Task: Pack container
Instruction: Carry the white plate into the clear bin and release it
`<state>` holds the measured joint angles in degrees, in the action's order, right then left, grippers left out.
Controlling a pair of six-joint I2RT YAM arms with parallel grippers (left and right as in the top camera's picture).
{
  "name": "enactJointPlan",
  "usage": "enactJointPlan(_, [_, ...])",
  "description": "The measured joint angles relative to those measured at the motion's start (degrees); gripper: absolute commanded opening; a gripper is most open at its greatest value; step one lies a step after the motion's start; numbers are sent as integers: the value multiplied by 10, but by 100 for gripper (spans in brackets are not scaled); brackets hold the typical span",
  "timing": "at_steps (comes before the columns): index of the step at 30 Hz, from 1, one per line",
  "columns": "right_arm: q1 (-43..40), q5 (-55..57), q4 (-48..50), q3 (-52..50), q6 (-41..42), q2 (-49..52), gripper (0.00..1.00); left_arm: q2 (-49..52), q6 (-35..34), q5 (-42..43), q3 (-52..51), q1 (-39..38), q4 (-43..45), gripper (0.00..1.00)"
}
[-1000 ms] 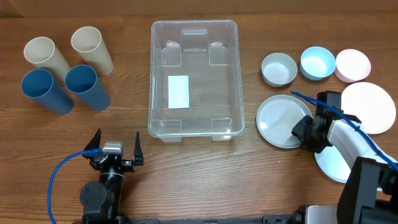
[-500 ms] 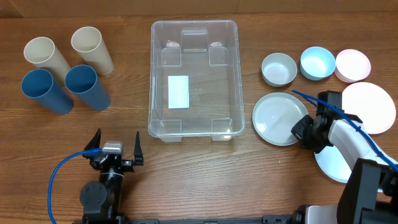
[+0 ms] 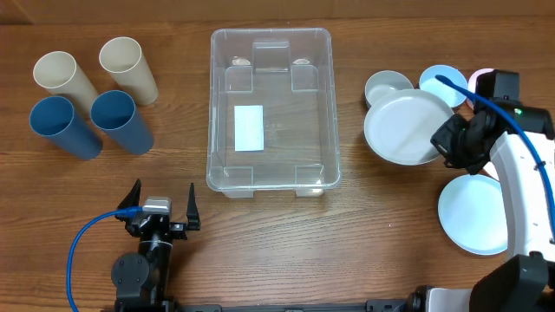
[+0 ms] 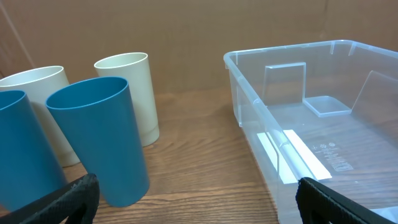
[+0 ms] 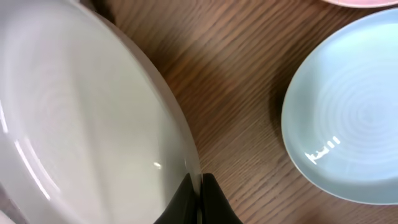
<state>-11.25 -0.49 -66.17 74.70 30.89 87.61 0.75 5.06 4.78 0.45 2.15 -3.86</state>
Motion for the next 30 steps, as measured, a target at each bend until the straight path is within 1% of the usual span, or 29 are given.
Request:
enactJointPlan(3, [4,-19,-5,23,-30,-18,4,0,0,0,0,0,0,100])
enactJointPlan(5, [24,-37,-12,56,-55,-35,4,0,0,0,0,0,0,100])
enactJointPlan(7, [66,-56,-10,97,-76,-53,4,0,0,0,0,0,0,100])
enactJointPlan(9, [127,-82,17,123,-92,-70,4,0,0,0,0,0,0,100])
enactJointPlan(12, [218,-99,61,130,-102,-76,4,0,0,0,0,0,0,100])
enactJointPlan(14, [284,-99,95,130,-101,-63,4,0,0,0,0,0,0,100])
enactJointPlan(17, [343,-80,131,131,-101,-26,4,0,0,0,0,0,0,100])
enactJointPlan(18, [362,-74,139,131,-101,1,4,0,0,0,0,0,0,100])
enactJointPlan(22, [375,-58,152,131,-99,99,4,0,0,0,0,0,0,100])
enactJointPlan(26, [375,-50,139,131,-99,183,4,0,0,0,0,0,0,100])
enactJointPlan(30, [375,-43,113,128,-99,215,4,0,0,0,0,0,0,100])
